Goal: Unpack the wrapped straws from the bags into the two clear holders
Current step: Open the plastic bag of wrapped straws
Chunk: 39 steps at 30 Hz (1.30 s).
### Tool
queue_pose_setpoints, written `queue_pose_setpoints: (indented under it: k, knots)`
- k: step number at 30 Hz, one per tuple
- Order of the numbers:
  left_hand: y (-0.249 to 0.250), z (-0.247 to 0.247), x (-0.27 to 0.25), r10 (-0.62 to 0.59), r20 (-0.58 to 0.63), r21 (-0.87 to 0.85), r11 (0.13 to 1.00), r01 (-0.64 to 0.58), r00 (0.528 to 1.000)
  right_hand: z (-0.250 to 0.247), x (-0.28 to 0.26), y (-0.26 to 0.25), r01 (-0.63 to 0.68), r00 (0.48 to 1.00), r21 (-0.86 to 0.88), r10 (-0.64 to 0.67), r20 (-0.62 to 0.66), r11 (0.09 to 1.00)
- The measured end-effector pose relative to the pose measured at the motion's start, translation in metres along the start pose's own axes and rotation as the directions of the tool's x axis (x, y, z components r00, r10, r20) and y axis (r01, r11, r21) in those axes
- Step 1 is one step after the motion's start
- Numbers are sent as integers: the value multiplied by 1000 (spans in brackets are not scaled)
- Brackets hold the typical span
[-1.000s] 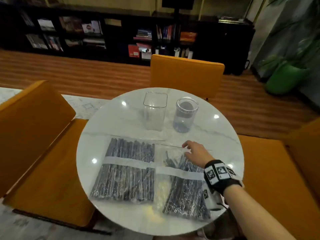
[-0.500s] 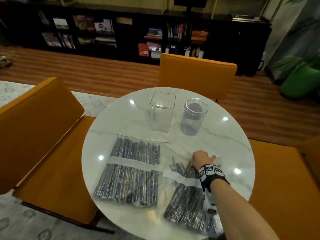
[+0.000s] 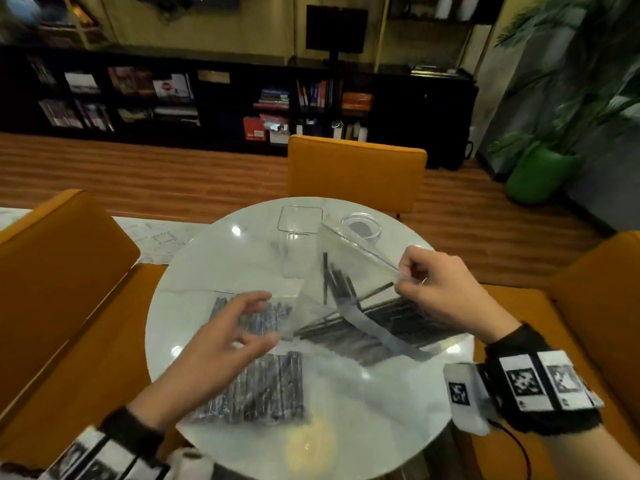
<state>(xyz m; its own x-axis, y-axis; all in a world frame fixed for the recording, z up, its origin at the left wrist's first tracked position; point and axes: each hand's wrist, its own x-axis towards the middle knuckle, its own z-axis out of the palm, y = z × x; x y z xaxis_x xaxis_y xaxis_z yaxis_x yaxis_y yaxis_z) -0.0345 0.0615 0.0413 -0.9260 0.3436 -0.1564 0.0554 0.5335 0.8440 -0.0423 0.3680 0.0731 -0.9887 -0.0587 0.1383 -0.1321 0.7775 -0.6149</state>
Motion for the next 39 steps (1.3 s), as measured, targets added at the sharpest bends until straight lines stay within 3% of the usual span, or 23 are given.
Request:
queue_pose_setpoints:
  k: [5,9,14,16,18,22,25,27,30,33,36,39]
  knots:
    - [74,13,59,251,31,-137,960,-245,967,-7,-31,-29,102,991,162,-86,-105,982]
    - [91,8,87,334,143,-187,933,-306,932,6,-57,-34,134,991,103,-135,-1,986]
    - [97,4,92,377,196,-173,922,-346,906,-5,-73,-37,-18,975,157,-17,223,987]
    - [103,3,89,423,181,-166,903,-397,888,-17,-69,-44,-48,985,238,7,172,970]
    - [111,4,85,475,204,-121,880,-459,856,-26,-59,-53,-18,999,372,6,32,928]
    - [117,14,77,549,174,97,816,-569,817,-26,-43,-73,50,993,513,13,-118,857]
    - [116,12,75,565,-70,245,809,-534,822,-12,-34,-75,38,984,499,53,-168,865]
    - [121,13,68,504,-151,136,862,-487,850,-4,-29,-74,14,975,536,108,-195,844]
    - [126,25,58,386,-77,-14,922,-388,919,2,-24,-79,5,979,592,116,-166,806]
    - [123,22,60,329,-105,-159,926,-342,939,2,-21,-84,-26,989,632,110,-95,775]
    - [123,11,59,289,-31,-296,912,-285,957,-5,-17,-81,-28,987,581,114,-113,814]
    - [123,5,59,225,17,-388,899,-201,974,-10,-16,-75,-58,982,600,155,-110,798]
